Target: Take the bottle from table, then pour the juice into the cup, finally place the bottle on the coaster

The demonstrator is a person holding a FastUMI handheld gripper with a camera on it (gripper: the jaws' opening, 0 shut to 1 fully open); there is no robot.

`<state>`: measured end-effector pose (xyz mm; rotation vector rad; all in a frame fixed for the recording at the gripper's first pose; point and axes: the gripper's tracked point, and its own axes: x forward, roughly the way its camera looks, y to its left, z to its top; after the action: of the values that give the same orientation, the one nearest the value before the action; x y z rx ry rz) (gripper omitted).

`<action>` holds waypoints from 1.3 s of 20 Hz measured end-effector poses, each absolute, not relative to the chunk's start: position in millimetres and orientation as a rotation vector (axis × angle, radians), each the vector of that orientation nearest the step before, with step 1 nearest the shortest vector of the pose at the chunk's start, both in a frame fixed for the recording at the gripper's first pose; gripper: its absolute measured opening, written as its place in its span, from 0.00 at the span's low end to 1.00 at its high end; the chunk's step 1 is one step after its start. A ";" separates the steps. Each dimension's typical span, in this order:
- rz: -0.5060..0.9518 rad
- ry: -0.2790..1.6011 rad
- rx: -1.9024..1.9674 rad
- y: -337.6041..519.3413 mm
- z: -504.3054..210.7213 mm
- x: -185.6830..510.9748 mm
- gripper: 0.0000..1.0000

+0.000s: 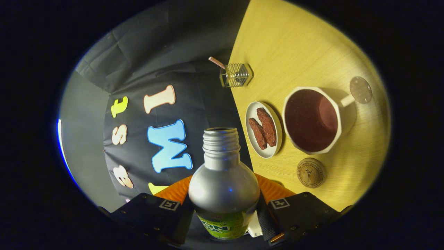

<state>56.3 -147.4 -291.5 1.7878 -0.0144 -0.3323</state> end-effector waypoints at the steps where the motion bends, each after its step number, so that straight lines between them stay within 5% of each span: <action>1: -0.324 -0.017 1.762 -149.4 -287.7 56.1 0.79; 19: -0.185 -0.003 0.914 -130.1 -197.6 60.5 0.79; 26: -0.262 0.096 0.379 -108.8 -183.0 68.2 0.80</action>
<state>68.2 -108.8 -183.0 0.3785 0.0960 -0.2618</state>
